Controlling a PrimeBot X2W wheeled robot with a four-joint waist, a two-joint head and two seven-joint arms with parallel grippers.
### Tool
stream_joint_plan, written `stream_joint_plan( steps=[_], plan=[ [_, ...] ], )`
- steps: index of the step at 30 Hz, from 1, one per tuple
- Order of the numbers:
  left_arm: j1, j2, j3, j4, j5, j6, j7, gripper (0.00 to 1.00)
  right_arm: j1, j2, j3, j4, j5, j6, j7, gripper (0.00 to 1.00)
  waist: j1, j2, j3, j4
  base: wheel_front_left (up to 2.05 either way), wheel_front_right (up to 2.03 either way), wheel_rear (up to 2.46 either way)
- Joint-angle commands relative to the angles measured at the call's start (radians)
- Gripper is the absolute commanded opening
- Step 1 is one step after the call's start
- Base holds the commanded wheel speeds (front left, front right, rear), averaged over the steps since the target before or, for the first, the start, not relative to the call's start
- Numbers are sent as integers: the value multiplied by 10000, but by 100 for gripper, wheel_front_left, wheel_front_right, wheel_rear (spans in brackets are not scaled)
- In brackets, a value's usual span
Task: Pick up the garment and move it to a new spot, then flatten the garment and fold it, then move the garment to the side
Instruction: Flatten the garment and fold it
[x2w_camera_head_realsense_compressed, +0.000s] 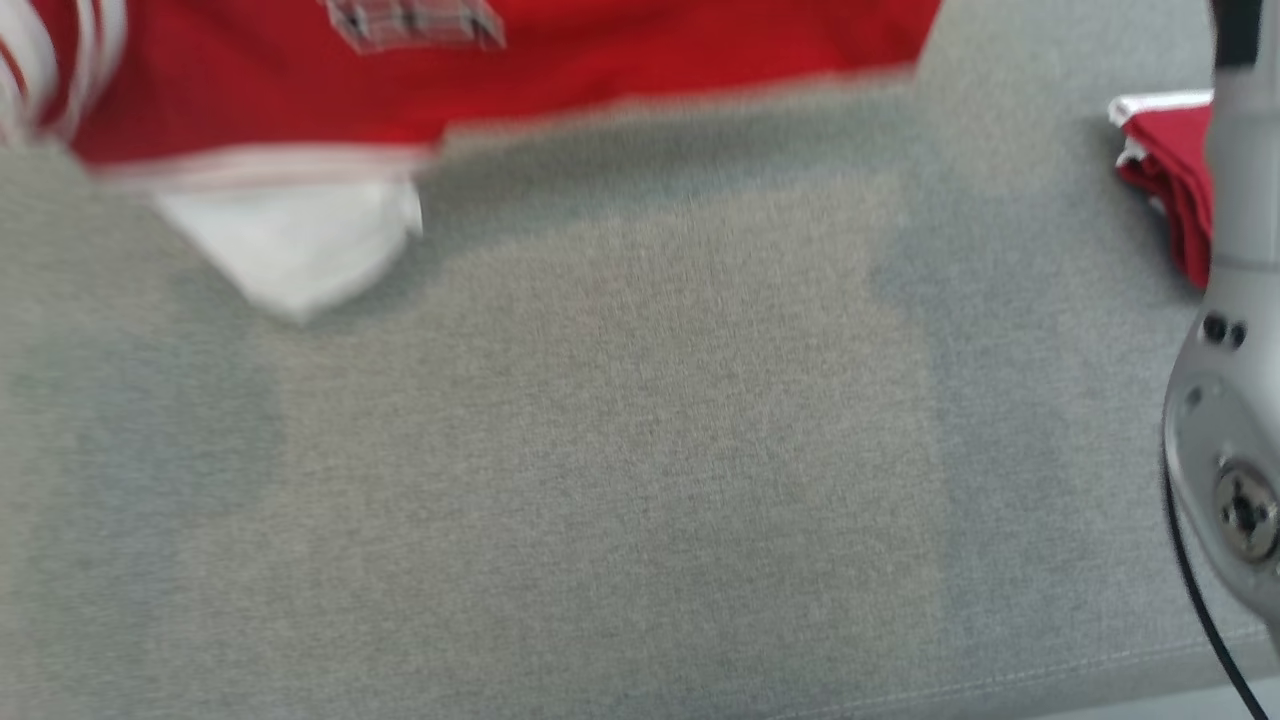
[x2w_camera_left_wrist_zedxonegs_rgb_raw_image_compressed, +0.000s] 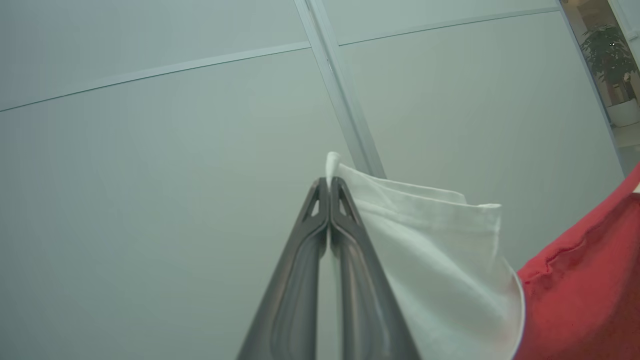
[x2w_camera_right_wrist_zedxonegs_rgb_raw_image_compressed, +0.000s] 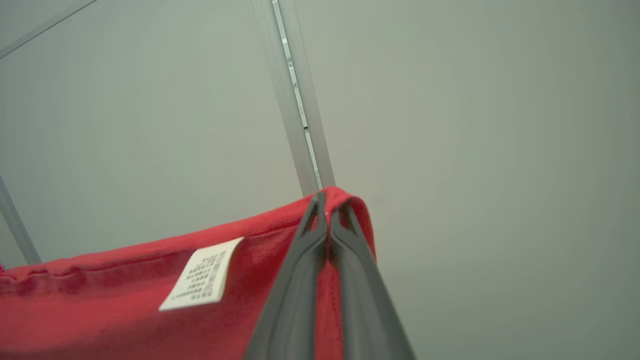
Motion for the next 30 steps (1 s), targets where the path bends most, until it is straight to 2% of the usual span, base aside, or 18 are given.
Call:
stream_joint_plan(
  steps=[1, 5, 6, 8, 11, 17, 23, 30],
  plan=[
    [-849, -42, -189, 577, 608, 24, -714, 0, -725, 47, -260, 524, -547, -1, -1229, 0, 0, 0, 3098, -843, 0, 0, 0],
    [-2572, -518, -434, 1713, 1648, 24, -1769, 0, -2146, 156, -762, 1737, -1623, -1, -3667, 0, 0, 0, 4099, -982, 0, 0, 0],
    [-2572, -518, -434, 1713, 1648, 24, -1769, 0, -2146, 156, -762, 1737, -1623, -1, -3667, 0, 0, 0, 4099, -982, 0, 0, 0],
    [-3045, -733, -455, 1890, 1976, 24, -1886, 0, -2573, 149, -804, 2385, -1691, -1, -4408, 0, 0, 0, 4572, -946, 0, 0, 0],
    [-3085, -916, 185, 1310, 2444, 24, -1894, 0, -2994, 143, -725, 3281, -1675, -1, -5050, 0, 0, 0, 5257, -925, 0, 0, 0],
    [-1237, -1048, 1490, 73, 2948, 24, -1893, 0, -2752, 142, -339, 4482, -1169, -1, -5447, 0, 0, 0, 5943, -778, 0, 0, 0],
    [1325, -944, 2511, -1426, 2800, 24, -1898, 0, -1621, 123, -88, 3995, -948, -1, -5450, 0, 0, 0, 5697, -543, 0, 0, 0],
    [5011, -682, 4003, -3387, 2250, 24, -1902, 0, 586, 70, -1, 2943, -677, -1, -5444, 0, 0, 0, 4529, -436, 0, 0, 0]
  ],
)
